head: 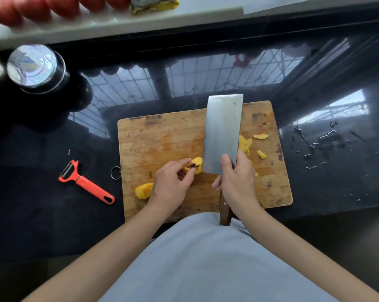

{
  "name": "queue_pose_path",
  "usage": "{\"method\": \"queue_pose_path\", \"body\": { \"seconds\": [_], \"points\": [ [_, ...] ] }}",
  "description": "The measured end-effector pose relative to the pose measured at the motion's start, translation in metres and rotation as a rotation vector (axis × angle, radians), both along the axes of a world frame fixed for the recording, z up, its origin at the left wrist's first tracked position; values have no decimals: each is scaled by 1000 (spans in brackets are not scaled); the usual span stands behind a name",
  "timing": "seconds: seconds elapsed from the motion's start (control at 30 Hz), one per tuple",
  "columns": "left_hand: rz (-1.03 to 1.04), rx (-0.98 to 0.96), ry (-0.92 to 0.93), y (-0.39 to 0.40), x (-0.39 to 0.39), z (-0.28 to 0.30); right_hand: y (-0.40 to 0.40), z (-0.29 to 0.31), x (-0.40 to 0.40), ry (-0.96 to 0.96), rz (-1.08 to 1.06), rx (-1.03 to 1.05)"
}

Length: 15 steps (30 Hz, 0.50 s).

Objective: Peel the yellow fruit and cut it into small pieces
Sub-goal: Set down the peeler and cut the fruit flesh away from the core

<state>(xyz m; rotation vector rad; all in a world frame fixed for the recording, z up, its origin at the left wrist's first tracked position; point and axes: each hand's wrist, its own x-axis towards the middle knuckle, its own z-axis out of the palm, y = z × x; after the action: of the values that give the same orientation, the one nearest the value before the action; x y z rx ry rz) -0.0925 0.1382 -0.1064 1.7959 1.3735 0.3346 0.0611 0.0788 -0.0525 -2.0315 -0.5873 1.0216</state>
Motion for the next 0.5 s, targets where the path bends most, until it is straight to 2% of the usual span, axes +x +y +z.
{"method": "queue_pose_path", "body": {
  "seconds": [0.2, 0.5],
  "points": [
    [35, -57, -2, 0, 3, 4, 11, -4, -4, 5, -34, -17],
    [256, -258, -74, 0, 11, 9, 12, -5, -7, -54, -4, -28]
  ]
}}
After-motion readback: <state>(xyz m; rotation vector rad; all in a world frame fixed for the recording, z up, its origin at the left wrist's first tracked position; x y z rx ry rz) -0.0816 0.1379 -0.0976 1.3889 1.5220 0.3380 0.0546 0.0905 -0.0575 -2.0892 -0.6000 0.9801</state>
